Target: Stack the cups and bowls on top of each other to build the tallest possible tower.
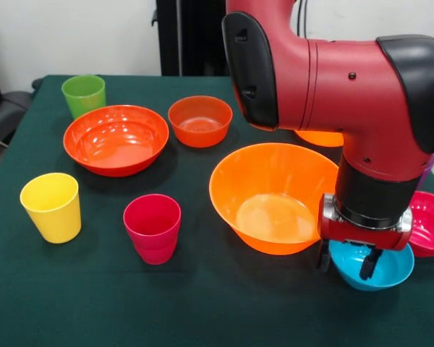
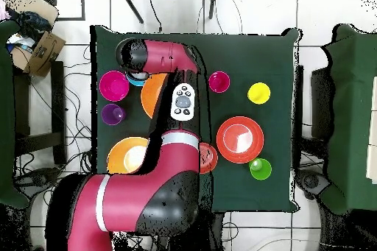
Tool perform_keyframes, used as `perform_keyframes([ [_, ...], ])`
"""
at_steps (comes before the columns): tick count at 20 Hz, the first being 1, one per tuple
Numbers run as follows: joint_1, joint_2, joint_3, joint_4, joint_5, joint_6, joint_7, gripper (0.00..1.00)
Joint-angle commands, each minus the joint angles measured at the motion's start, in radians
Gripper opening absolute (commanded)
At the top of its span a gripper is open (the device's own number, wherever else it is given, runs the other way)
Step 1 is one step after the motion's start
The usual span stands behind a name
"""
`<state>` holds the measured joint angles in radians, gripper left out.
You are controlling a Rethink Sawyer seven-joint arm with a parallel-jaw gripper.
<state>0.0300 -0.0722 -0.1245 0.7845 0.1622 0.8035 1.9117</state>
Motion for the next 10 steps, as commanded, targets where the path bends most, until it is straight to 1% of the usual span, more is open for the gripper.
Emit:
perform_keyframes([
  [1,-0.019,-0.007,0.136,0.061,-0.111,0.092,-0.296,1.00],
  [3,-0.020,-0.005,0.137,0.055,-0.114,0.097,-0.296,1.00],
  [10,-0.026,-0.017,0.153,0.077,-0.130,0.091,-0.303,1.00],
])
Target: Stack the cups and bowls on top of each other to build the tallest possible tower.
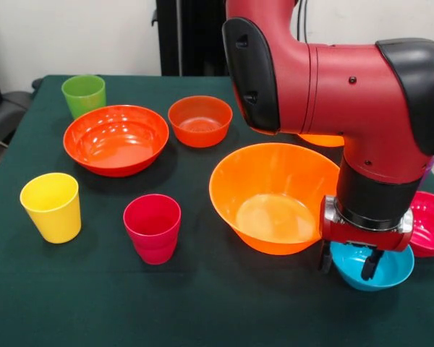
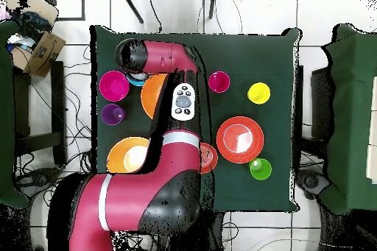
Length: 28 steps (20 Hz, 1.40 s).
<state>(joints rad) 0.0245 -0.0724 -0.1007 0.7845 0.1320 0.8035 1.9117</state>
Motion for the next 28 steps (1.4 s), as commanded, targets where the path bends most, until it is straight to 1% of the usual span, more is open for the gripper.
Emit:
perform_keyframes([
  [1,-0.022,-0.016,0.132,0.077,-0.105,0.090,-0.303,1.00],
  [7,-0.025,-0.020,0.144,0.087,-0.140,0.093,-0.294,1.00],
  [12,-0.017,-0.010,0.129,0.085,-0.172,0.112,-0.282,1.00],
  [15,-0.013,-0.011,0.124,0.097,-0.189,0.104,-0.268,1.00],
  [19,-0.020,-0.029,0.138,0.146,-0.202,0.081,-0.264,1.00],
  [28,-0.038,-0.026,0.182,0.183,-0.223,0.050,-0.288,1.00],
])
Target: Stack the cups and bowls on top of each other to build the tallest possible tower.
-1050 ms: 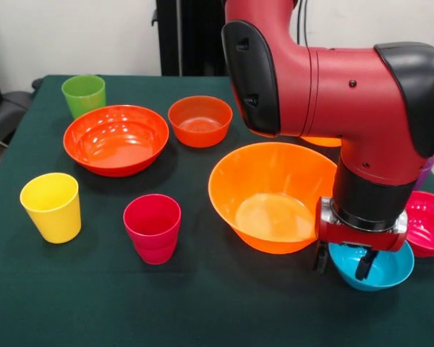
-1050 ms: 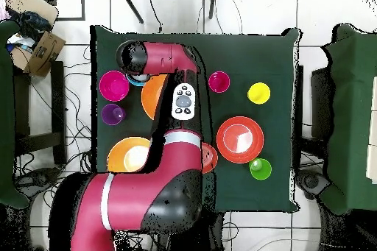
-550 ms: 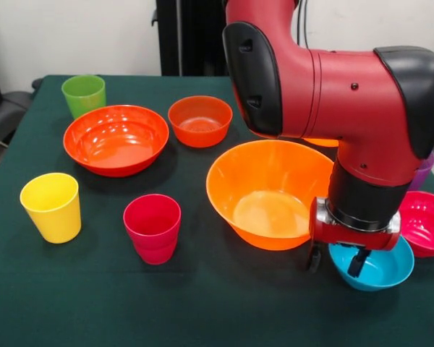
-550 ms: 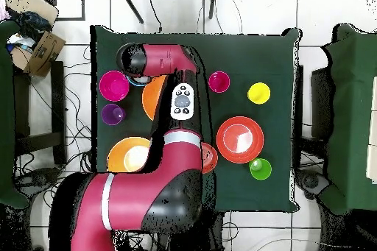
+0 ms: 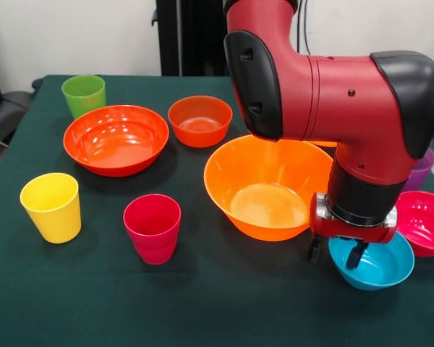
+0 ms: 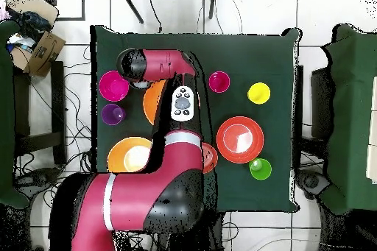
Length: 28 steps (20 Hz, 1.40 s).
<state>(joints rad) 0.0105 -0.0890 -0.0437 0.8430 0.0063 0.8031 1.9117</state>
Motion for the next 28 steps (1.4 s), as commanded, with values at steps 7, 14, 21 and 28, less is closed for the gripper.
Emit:
perform_keyframes([
  [7,-0.028,-0.008,0.137,0.129,-0.103,0.046,-0.282,1.00],
  [14,-0.027,-0.012,0.144,0.143,-0.109,0.020,-0.274,1.00],
  [21,-0.027,-0.013,0.148,0.146,-0.115,0.011,-0.272,1.00],
  [28,-0.024,-0.013,0.149,0.144,-0.125,0.008,-0.264,1.00],
])
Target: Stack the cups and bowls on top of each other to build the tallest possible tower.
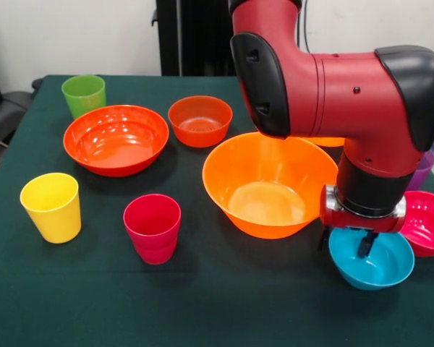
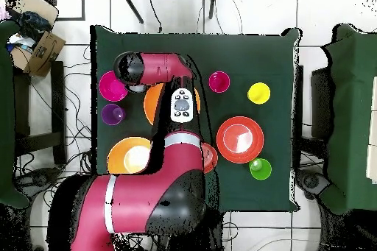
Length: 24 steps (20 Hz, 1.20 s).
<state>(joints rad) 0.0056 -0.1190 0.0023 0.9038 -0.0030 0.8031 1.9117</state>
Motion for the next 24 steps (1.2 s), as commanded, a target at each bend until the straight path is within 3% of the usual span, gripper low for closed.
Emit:
perform_keyframes([
  [1,-0.019,0.019,0.103,0.080,-0.119,0.009,-0.262,1.00],
  [19,-0.015,0.042,0.096,0.067,-0.189,-0.068,-0.201,1.00],
  [20,-0.016,0.040,0.099,0.072,-0.189,-0.075,-0.199,0.00],
  [24,-0.025,0.022,0.108,0.094,-0.191,-0.089,-0.199,0.00],
])
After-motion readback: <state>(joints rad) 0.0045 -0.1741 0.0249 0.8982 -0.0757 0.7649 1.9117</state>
